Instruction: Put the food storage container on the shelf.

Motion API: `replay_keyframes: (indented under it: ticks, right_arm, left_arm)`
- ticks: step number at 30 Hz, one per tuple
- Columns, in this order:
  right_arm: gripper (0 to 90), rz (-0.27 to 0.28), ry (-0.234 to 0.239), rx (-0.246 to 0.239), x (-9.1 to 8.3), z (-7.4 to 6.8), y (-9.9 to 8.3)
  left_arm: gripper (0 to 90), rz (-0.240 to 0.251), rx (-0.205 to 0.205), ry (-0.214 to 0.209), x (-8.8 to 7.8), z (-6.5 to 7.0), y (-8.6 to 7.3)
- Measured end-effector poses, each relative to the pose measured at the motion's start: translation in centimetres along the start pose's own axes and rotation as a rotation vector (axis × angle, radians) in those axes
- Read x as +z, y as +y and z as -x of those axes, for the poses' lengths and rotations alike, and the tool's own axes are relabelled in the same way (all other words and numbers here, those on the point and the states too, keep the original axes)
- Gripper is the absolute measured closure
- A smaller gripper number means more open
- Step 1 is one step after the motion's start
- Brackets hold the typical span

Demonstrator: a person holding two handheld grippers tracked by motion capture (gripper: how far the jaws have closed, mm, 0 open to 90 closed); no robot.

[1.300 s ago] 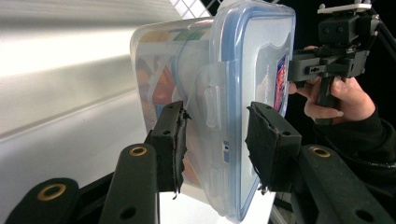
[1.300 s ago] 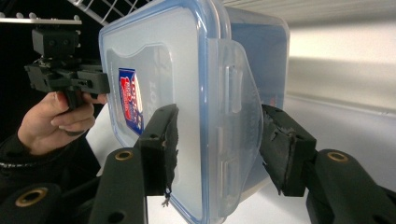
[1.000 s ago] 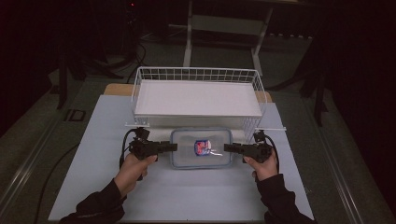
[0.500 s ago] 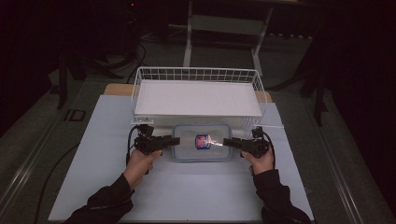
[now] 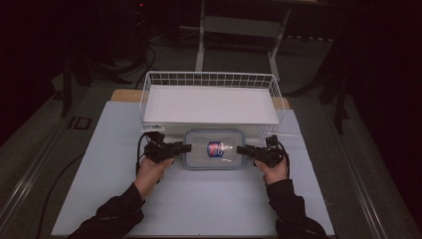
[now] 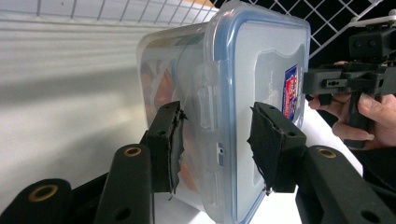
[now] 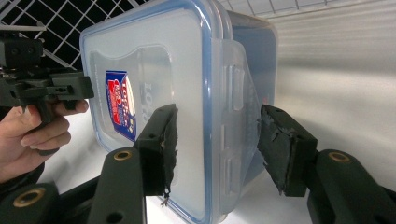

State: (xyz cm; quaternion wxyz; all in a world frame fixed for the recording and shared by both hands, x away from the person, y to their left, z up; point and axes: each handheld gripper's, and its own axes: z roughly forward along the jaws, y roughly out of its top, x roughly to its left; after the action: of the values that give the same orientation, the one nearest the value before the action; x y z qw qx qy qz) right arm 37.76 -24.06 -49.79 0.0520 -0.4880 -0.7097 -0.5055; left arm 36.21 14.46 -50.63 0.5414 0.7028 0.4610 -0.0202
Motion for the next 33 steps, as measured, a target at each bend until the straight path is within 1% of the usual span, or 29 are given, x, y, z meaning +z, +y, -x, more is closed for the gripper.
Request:
replay_keyframes:
  ticks: [5, 7, 8, 9, 10, 11, 12, 14, 16, 17, 18, 20, 21, 22, 23, 24, 26, 28, 31, 33]
  right_arm:
    - [47.7, 0.019, 0.001, 0.009, 0.0, -0.1, 0.0]
    - [47.3, 0.038, 0.005, 0.002, 0.1, 0.1, -0.1]
    - [46.8, 0.044, 0.002, 0.003, 0.1, 0.1, -0.2]
    - [46.5, 0.051, -0.010, -0.004, 0.2, 0.0, -0.2]
    - [46.4, 0.060, -0.029, -0.014, 0.3, 0.0, -0.3]
    - [46.2, 0.070, -0.040, -0.026, 0.4, 0.0, -0.3]
    - [46.4, 0.077, -0.046, -0.026, 0.4, -0.1, -0.3]
    - [46.6, 0.086, -0.056, -0.026, 0.5, -0.2, -0.3]
    - [46.6, 0.089, -0.058, -0.015, 0.5, -0.2, -0.3]
    - [46.5, 0.095, -0.062, -0.014, 0.6, -0.2, -0.3]
    - [46.1, 0.100, -0.073, -0.025, 0.6, -0.3, -0.3]
    - [46.0, 0.106, -0.082, -0.013, 0.7, -0.3, -0.2]
    - [45.9, 0.104, -0.084, -0.006, 0.8, -0.4, -0.2]
    - [45.6, 0.109, -0.093, -0.016, 0.8, -0.4, -0.1]
    - [45.4, 0.113, -0.103, -0.026, 0.9, -0.4, -0.1]
    - [45.2, 0.120, -0.111, -0.035, 0.9, -0.3, -0.1]
    - [44.5, 0.123, -0.118, -0.032, 1.0, -0.3, 0.0]
    - [43.5, 0.130, -0.132, -0.046, 1.1, -0.3, 0.1]
    - [42.3, 0.133, -0.147, -0.043, 1.1, -0.4, 0.2]
    - [40.9, 0.123, -0.158, -0.040, 1.1, -0.6, 0.1]
  left_arm:
    - [53.0, 0.014, 0.014, 0.005, 0.0, 0.0, 0.0]
    - [52.7, 0.016, 0.019, 0.006, 0.1, 0.0, -0.1]
    - [52.3, 0.012, 0.025, 0.018, 0.2, 0.0, -0.1]
    - [51.5, 0.011, 0.038, 0.032, 0.3, 0.2, -0.3]
    - [49.8, 0.029, 0.038, 0.034, 0.5, 0.3, -0.6]
    - [48.9, 0.036, 0.038, 0.027, 0.5, 0.1, -0.6]
    - [49.0, 0.040, 0.034, 0.023, 0.6, 0.0, -0.6]
    - [48.3, 0.044, 0.044, 0.033, 0.6, 0.0, -0.7]
    - [47.9, 0.059, 0.033, 0.032, 0.6, -0.1, -0.8]
    - [46.9, 0.079, 0.032, 0.049, 0.6, 0.1, -0.9]
    - [45.7, 0.092, 0.037, 0.065, 0.7, 0.2, -1.0]
    - [44.7, 0.105, 0.030, 0.080, 0.8, 0.1, -0.9]
    - [44.3, 0.117, 0.038, 0.096, 0.8, 0.2, -0.9]
    - [44.4, 0.125, 0.058, 0.115, 0.9, 0.2, -0.9]
    - [44.3, 0.132, 0.068, 0.132, 1.0, 0.3, -0.9]
    - [43.3, 0.137, 0.067, 0.139, 1.0, 0.3, -0.9]
    - [43.6, 0.148, 0.071, 0.153, 1.2, 0.4, -0.8]
    - [43.8, 0.154, 0.099, 0.169, 1.3, 0.5, -0.8]
    - [43.7, 0.157, 0.102, 0.180, 1.3, 0.7, -0.7]
    - [43.6, 0.154, 0.101, 0.189, 1.2, 0.9, -0.7]
